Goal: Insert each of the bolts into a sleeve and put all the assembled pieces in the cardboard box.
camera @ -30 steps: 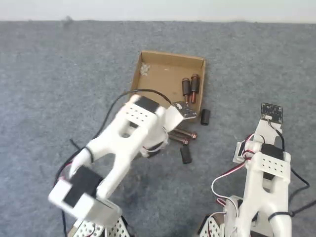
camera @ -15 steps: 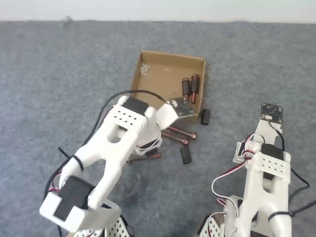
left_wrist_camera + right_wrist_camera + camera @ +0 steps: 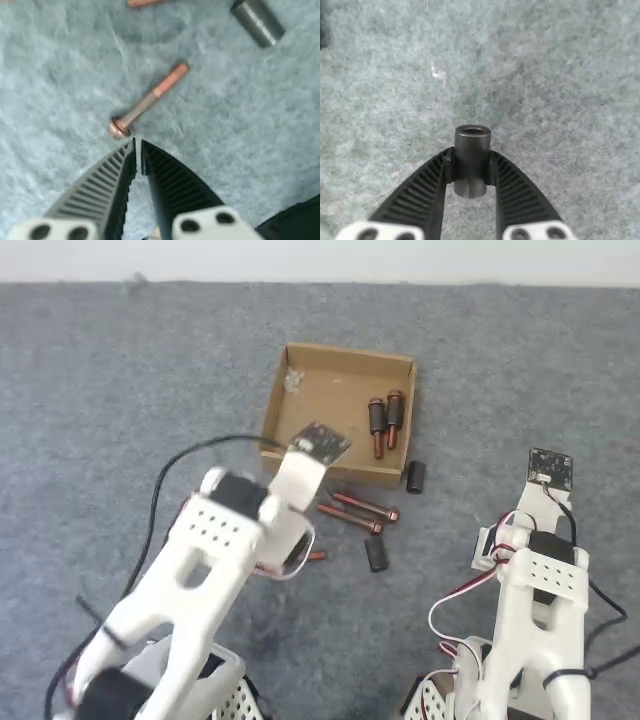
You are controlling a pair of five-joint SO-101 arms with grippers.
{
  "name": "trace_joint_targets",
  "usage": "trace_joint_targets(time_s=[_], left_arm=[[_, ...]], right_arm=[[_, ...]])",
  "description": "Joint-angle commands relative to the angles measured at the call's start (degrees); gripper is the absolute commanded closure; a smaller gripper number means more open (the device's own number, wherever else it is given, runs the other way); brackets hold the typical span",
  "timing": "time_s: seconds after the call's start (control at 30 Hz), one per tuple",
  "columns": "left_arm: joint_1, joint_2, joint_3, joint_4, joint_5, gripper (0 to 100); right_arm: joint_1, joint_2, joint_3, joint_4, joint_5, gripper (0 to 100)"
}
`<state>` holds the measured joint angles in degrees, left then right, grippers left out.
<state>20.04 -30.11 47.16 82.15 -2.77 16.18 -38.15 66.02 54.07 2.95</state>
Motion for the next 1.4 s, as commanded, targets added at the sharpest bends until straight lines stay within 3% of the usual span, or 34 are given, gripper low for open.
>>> trace_joint_targets(time_s=[0.0, 0.17, 0.33, 0.6, 0.83, 1.37], left_arm=[[0.09, -7.38, 6.90, -3.87, 1.23, 99], [0.26, -7.21, 8.40, -5.98, 8.53, 99], [2.29, 3.43, 8.22, -8.35, 15.30, 99], [-1.41, 11.16, 5.23, -9.32, 15.47, 99], [-5.71, 11.78, 6.46, -16.35, 15.65, 99], [-6.15, 11.25, 5.05, -17.23, 20.48, 99]], right_arm=[[0.92, -2.07, -0.44, -1.27, 1.23, 99.1], [0.92, -2.07, -0.44, -1.27, 1.23, 99.1], [0.92, -2.07, -0.35, -1.63, 1.23, 99.1], [0.92, -2.07, 0.62, -3.38, 1.23, 99.1], [0.92, -2.07, 0.62, -3.38, 1.23, 99.1], [1.01, -2.07, 0.62, -3.30, 1.23, 99.1]])
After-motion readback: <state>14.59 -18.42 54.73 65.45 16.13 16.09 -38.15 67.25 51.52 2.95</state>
